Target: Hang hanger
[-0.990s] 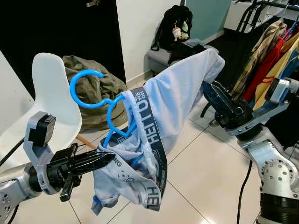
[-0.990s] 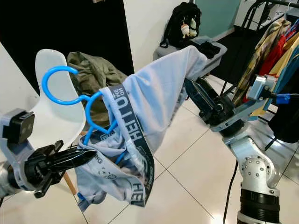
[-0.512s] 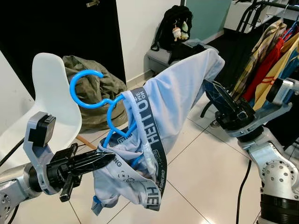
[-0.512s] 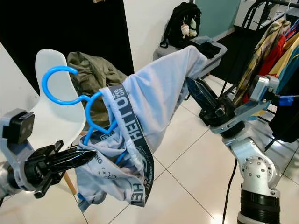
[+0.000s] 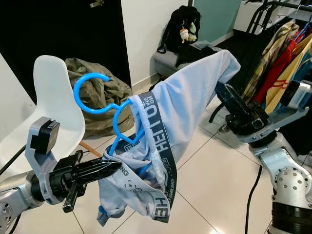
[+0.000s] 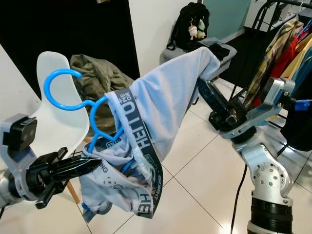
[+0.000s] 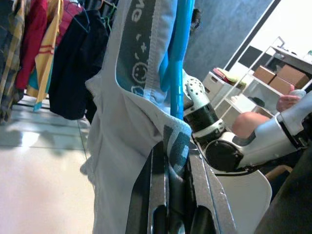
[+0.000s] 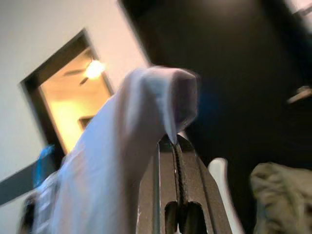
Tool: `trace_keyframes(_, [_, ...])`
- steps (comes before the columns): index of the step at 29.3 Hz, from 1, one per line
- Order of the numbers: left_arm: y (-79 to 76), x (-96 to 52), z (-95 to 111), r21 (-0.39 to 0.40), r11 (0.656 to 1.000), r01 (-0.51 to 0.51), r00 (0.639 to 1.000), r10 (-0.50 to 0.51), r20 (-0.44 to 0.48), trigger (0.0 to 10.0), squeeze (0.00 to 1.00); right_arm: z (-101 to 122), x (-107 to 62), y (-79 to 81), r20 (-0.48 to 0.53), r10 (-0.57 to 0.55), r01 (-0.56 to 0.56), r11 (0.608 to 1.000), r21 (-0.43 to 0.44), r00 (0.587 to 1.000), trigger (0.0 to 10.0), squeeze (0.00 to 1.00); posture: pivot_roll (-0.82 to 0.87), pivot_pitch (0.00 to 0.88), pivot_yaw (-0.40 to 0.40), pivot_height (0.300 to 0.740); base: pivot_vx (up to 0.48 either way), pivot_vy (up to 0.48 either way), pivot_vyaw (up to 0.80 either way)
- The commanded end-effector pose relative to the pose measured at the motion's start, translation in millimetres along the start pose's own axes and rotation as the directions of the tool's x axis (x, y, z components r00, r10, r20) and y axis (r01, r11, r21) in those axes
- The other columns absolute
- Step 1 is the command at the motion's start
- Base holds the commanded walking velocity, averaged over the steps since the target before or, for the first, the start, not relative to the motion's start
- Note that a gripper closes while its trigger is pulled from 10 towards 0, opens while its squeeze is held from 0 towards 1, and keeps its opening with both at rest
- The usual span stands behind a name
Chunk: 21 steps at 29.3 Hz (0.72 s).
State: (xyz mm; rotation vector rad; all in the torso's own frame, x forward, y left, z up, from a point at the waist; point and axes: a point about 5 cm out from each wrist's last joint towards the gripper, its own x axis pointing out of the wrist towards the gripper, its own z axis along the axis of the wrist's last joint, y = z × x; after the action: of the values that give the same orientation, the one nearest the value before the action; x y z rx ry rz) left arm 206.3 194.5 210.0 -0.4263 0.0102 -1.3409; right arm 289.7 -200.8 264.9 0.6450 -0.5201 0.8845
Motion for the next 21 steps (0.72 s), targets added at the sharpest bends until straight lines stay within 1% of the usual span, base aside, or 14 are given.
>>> trace_keyframes(1, [1.1,-4.2,0,0.008,1.0,-0.013,1.0,0.013,-0.024,10.0,0.0,3,-4.8,-6.1,0.027,-0.053,0.053,0.998,-0.013,0.998,0.0,0.0,-0.02,0.118,0.051,0.74,0.0,0.0,0.0])
trace_keyframes(2, [3.3,-6.3,-1,0.017,0.999,-0.035,0.999,0.035,-0.034,10.0,0.0,7,-5.8,-11.3,0.051,-0.089,0.09,0.996,-0.015,0.995,0.0,0.0,-0.02,0.118,0.051,0.74,0.0,0.0,0.0])
trace_keyframes(3, [3.3,-6.3,-1,0.017,0.999,-0.035,0.999,0.035,-0.034,10.0,0.0,7,-5.8,-11.3,0.051,-0.089,0.09,0.996,-0.015,0.995,0.0,0.0,-0.02,0.118,0.051,0.74,0.0,0.0,0.0])
trace_keyframes(4, [10.7,-12.6,-3,0.033,0.994,-0.104,0.992,0.106,-0.069,10.0,0.0,12,-7.8,-18.7,0.084,-0.143,0.144,0.989,-0.016,0.986,0.0,0.0,-0.02,0.118,0.05,0.74,0.0,0.0,0.0])
trace_keyframes(6, [10.7,-12.6,-3,0.033,0.994,-0.104,0.992,0.106,-0.069,10.0,0.0,12,-7.8,-18.7,0.084,-0.143,0.144,0.989,-0.016,0.986,0.0,0.0,-0.02,0.118,0.05,0.74,0.0,0.0,0.0])
trace_keyframes(7, [17.0,-19.3,-7,0.052,0.985,-0.164,0.98,0.169,-0.108,10.0,0.0,17,-10.0,-25.0,0.107,-0.189,0.192,0.981,-0.019,0.976,0.0,0.0,-0.02,0.118,0.049,0.74,0.0,0.0,0.0])
trace_keyframes(8, [17.0,-19.3,-7,0.052,0.985,-0.164,0.98,0.169,-0.108,10.0,0.0,17,-10.0,-25.0,0.107,-0.189,0.192,0.981,-0.019,0.976,0.0,0.0,-0.02,0.118,0.049,0.74,0.0,0.0,0.0])
trace_keyframes(10, [20.9,-27.6,-11,0.077,0.974,-0.215,0.962,0.224,-0.153,10.0,0.0,21,-13.2,-34.1,0.136,-0.261,0.266,0.964,-0.019,0.956,0.0,0.0,-0.02,0.121,0.05,0.74,0.0,0.0,0.0])
trace_keyframes(15, [20.6,-28.6,-11,0.08,0.973,-0.218,0.961,0.228,-0.158,10.0,0.0,22,-13.9,-35.9,0.14,-0.277,0.282,0.959,-0.02,0.951,0.0,0.0,-0.02,0.121,0.05,0.74,0.0,0.0,0.0])
trace_keyframes(16, [19.8,-29.2,-13,0.09,0.972,-0.215,0.958,0.228,-0.175,10.0,0.0,23,-15.8,-40.2,0.151,-0.315,0.321,0.947,-0.018,0.937,0.0,0.0,-0.02,0.123,0.05,0.74,0.0,0.0,0.0])
trace_keyframes(18, [19.0,-30.2,-19,0.118,0.97,-0.214,0.947,0.236,-0.219,10.0,0.0,25,-22.3,-51.3,0.172,-0.406,0.414,0.91,-0.012,0.898,0.0,0.0,-0.02,0.127,0.052,0.74,0.0,0.0,0.0])
trace_keyframes(20, [19.0,-30.2,-19,0.118,0.97,-0.214,0.947,0.236,-0.219,10.0,0.0,25,-22.3,-51.3,0.172,-0.406,0.414,0.91,-0.012,0.898,0.0,0.0,-0.02,0.127,0.052,0.74,0.0,0.0,0.0])
trace_keyframes(21, [19.8,-30.4,-20,0.129,0.967,-0.221,0.943,0.245,-0.225,10.0,0.0,25,-25.6,-56.4,0.172,-0.446,0.454,0.891,-0.008,0.879,0.0,0.0,-0.02,0.129,0.052,0.74,0.0,0.0,0.0])
